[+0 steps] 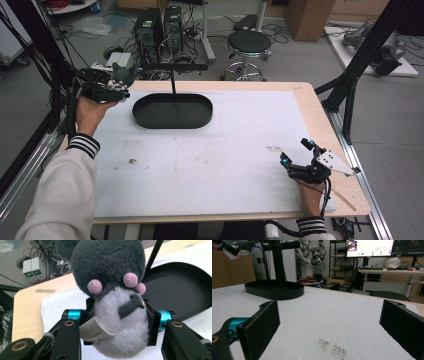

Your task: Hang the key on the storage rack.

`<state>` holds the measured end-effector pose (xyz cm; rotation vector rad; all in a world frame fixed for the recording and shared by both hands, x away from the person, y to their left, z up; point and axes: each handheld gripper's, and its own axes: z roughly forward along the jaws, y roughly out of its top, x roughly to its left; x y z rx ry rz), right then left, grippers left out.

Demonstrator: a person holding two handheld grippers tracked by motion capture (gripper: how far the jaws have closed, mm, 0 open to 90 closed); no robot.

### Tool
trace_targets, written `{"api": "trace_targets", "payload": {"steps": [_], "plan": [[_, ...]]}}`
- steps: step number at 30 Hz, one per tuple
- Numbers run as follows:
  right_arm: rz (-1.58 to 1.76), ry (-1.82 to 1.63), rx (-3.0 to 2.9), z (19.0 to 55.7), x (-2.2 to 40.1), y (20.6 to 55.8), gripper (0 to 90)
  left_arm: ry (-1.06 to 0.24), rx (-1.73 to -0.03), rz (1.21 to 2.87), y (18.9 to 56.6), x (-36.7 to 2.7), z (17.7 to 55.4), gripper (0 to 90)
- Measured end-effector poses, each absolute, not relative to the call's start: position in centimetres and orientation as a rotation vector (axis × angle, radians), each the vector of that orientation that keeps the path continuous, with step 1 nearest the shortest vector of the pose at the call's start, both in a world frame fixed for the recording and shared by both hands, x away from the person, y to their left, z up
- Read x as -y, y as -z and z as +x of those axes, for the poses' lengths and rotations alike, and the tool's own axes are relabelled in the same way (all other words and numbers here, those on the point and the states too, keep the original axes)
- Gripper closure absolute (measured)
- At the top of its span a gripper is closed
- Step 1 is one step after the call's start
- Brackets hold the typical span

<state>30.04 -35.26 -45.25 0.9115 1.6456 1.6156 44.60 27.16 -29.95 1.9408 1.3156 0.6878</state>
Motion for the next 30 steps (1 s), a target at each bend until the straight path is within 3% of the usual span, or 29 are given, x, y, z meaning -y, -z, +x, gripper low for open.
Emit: {"api": "trace_targets", "payload": {"steps": [30], "plan": [[0.924,-1.619,-1.648,30.0,35.3,45.2,2.0,-0.602,-1.334,2.002,34.1,-25.2,45.8,54.6]]}}
